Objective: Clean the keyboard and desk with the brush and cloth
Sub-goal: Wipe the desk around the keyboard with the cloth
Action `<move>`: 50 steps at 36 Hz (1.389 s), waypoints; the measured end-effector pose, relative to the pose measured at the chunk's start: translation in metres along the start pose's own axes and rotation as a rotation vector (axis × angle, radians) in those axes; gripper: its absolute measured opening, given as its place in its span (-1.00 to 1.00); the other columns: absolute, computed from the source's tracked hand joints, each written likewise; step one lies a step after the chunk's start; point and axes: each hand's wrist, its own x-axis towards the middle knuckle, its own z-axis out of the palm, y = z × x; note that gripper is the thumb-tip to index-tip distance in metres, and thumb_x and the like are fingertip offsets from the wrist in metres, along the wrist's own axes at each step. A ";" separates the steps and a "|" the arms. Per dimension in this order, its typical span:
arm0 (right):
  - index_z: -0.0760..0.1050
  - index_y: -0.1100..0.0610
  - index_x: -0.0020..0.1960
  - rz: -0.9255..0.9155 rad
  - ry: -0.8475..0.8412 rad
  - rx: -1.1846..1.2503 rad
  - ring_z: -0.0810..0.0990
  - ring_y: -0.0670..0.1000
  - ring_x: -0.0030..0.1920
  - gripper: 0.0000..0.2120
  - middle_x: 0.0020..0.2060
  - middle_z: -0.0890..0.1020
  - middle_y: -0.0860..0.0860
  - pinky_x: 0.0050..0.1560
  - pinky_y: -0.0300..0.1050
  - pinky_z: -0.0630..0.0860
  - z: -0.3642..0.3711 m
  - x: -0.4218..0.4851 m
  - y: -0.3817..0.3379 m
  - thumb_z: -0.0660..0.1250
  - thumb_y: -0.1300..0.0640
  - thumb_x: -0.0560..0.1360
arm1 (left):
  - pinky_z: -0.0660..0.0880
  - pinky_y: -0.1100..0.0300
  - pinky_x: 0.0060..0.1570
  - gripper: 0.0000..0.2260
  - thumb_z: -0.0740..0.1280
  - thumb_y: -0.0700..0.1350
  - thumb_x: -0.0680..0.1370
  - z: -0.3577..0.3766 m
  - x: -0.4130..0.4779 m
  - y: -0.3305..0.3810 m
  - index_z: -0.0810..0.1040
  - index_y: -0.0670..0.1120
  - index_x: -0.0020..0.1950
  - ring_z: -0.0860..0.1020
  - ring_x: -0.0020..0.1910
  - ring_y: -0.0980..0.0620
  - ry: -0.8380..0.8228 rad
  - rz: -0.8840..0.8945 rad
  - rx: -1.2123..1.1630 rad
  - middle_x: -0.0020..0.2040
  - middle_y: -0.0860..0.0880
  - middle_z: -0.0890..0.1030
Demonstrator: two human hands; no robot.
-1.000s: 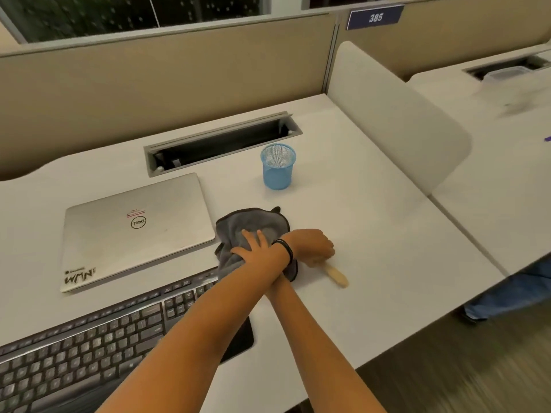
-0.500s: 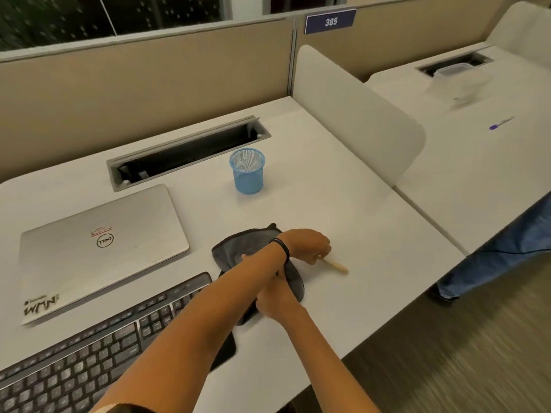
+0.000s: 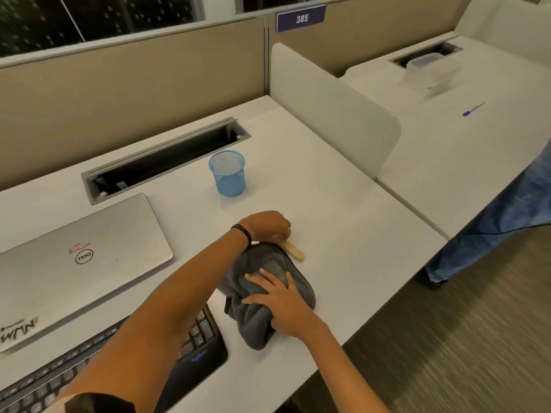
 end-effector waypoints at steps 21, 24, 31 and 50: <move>0.52 -0.07 0.20 0.669 0.434 0.169 0.06 0.04 0.49 -0.43 0.46 0.21 -0.08 0.32 0.25 0.29 0.004 -0.128 0.020 0.27 0.46 0.35 | 0.10 0.06 0.41 -0.86 0.27 -0.26 0.55 0.025 -0.061 -0.004 0.57 -0.10 0.04 0.51 0.02 -0.04 0.135 -0.174 -0.078 0.05 -0.03 0.56; 0.57 0.03 0.14 0.791 0.592 0.252 0.20 0.15 0.44 -0.51 0.43 0.28 0.04 0.08 0.00 0.47 0.005 -0.155 0.028 0.20 0.50 0.39 | 0.03 0.05 0.43 -0.83 0.29 -0.29 0.53 0.030 -0.069 0.004 0.57 -0.09 0.06 0.52 0.06 -0.04 0.178 -0.186 -0.103 0.06 -0.03 0.56; 0.57 0.21 0.10 1.061 1.033 0.438 0.44 0.28 0.21 -0.72 0.32 0.41 0.17 0.00 -0.01 0.38 -0.014 -0.185 0.027 0.11 0.30 0.56 | 0.32 -0.03 0.27 -0.68 0.48 -0.30 0.38 0.042 -0.096 0.033 0.60 -0.15 0.11 0.56 0.08 -0.15 0.433 -0.148 -0.124 0.08 -0.11 0.60; 0.55 0.14 0.19 0.577 0.451 0.106 0.27 0.16 0.42 -0.50 0.39 0.36 0.09 0.37 0.12 0.30 0.014 -0.111 -0.022 0.32 0.50 0.32 | -0.07 0.00 0.45 -0.65 0.18 -0.11 0.62 0.092 -0.168 0.140 0.37 -0.06 0.41 0.28 0.41 -0.06 0.227 -0.451 -0.177 0.47 -0.10 0.29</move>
